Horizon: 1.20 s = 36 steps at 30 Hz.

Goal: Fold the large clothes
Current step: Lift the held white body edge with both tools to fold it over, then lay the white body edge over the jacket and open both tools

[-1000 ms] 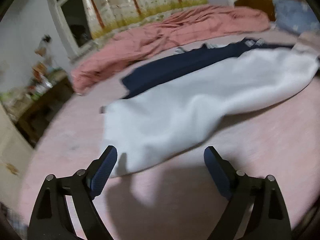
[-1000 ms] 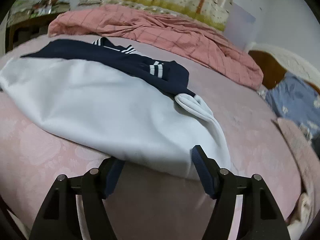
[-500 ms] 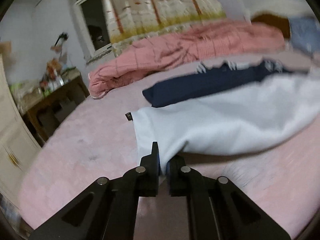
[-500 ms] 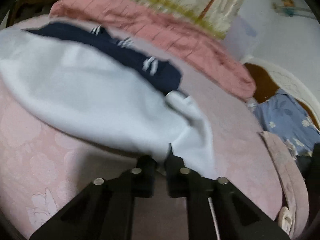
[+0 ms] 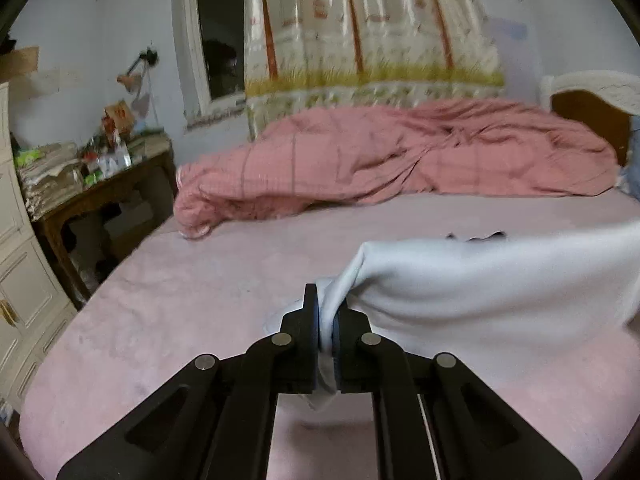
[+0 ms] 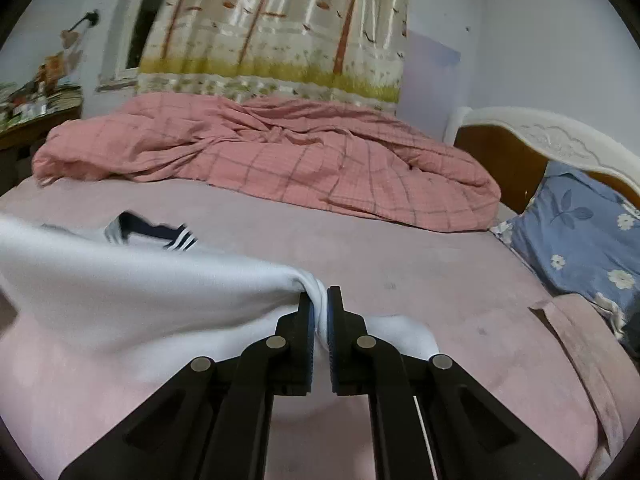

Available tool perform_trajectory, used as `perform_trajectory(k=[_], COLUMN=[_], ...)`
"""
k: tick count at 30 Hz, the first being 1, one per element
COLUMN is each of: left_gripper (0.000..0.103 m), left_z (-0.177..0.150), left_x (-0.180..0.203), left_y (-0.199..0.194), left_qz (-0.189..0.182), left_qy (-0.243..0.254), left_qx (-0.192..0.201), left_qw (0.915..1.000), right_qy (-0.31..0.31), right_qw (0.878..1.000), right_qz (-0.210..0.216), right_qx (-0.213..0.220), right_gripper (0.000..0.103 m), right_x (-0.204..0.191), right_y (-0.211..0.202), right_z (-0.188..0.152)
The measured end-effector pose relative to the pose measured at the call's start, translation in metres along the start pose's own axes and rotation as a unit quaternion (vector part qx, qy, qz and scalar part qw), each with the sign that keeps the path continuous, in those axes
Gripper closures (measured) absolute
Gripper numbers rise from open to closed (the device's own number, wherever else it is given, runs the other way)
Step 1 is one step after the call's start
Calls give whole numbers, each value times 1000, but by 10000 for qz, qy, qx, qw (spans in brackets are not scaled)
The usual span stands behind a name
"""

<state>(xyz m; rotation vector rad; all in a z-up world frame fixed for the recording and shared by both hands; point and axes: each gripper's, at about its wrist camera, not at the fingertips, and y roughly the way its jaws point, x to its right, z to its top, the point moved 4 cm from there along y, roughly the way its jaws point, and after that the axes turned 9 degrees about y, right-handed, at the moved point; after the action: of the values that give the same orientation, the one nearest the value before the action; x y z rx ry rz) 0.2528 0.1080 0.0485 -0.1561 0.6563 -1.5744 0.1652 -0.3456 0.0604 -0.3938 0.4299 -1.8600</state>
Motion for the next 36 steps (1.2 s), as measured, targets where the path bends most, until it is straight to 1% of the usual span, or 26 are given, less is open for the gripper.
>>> perform_trajectory(k=[3, 5, 7, 11, 13, 15, 16, 17, 18, 19, 20, 21, 22, 23, 24, 25, 26, 27, 28, 29, 32, 34, 36], left_gripper=[97, 97, 97, 96, 96, 96, 96, 95, 90, 84, 82, 75, 59, 48, 31, 24, 22, 18, 13, 12, 11, 11, 11], left_z=[-2, -8, -9, -20, -30, -37, -35, -34, -33, -34, -34, -33, -32, -30, -28, -26, -23, -18, -14, -10, -7, -10, -13], left_x=[4, 8, 13, 18, 25, 31, 31, 28, 25, 22, 20, 19, 19, 20, 21, 23, 26, 30, 33, 37, 48, 58, 67], left_y=[53, 82, 106, 147, 162, 171, 169, 166, 166, 167, 166, 161, 153, 141, 128, 112, 98, 84, 75, 68, 57, 54, 56], left_qz=[47, 6, -20, -174, -105, -102, -125, -190, -210, -238, -279, -292, -308, -290, -240, -224, -294, -412, -486, -536, -963, -1026, -984], left_qy=[6, -69, -76, -313, -202, -92, -114, -175, -247, -335, -387, -384, -338, -256, -183, -105, -37, 1, -12, -73, -278, -221, -53], left_qx=[-509, -711, -743, -952, -984, -1067, -998, -889, -874, -902, -875, -798, -694, -508, -305, -55, 160, 354, 464, 506, 451, 426, 337], left_qw=[9987, 9974, 9972, 9948, 9949, 9942, 9949, 9957, 9956, 9951, 9950, 9956, 9965, 9980, 9991, 9997, 9994, 9985, 9977, 9973, 9939, 9936, 9946], right_qy=[-61, -90, -86, 48, 52, 64, 95, 126, 197, 351, 493, 618, 789, 852, 880, 867, 849, 875, 969, 1037, 1341, 1497, 1477], right_qw=[9996, 9991, 9982, 9970, 9958, 9942, 9924, 9919, 9917, 9912, 9900, 9887, 9861, 9849, 9842, 9846, 9860, 9869, 9871, 9866, 9841, 9818, 9830], right_qz=[28, -14, -71, 3, -2, 9, 48, 89, 151, 321, 448, 550, 696, 759, 833, 858, 876, 873, 961, 1027, 984, 1026, 936], right_qx=[-256, -423, -595, -775, -910, -1073, -1222, -1264, -1258, -1236, -1239, -1249, -1283, -1300, -1294, -1251, -1135, -1032, -841, -731, -623, -562, -562], right_gripper=[97, 96, 97, 96, 96, 96, 96, 96, 96, 96, 95, 95, 94, 93, 92, 88, 72, 39, 26, 19, 19, 19, 19], right_x=[-17, -27, -35, -35, -38, -41, -42, -41, -39, -34, -30, -25, -20, -18, -15, -13, -11, -9, -6, -4, 7, 12, 14], right_y=[53, 82, 113, 155, 177, 194, 205, 206, 206, 204, 203, 201, 198, 194, 187, 180, 170, 163, 153, 145, 123, 107, 98], right_z=[18, 19, 17, 9, -2, -16, -24, -25, -23, -19, -18, -19, -20, -22, -23, -24, -22, -21, -18, -17, -20, -27, -35])
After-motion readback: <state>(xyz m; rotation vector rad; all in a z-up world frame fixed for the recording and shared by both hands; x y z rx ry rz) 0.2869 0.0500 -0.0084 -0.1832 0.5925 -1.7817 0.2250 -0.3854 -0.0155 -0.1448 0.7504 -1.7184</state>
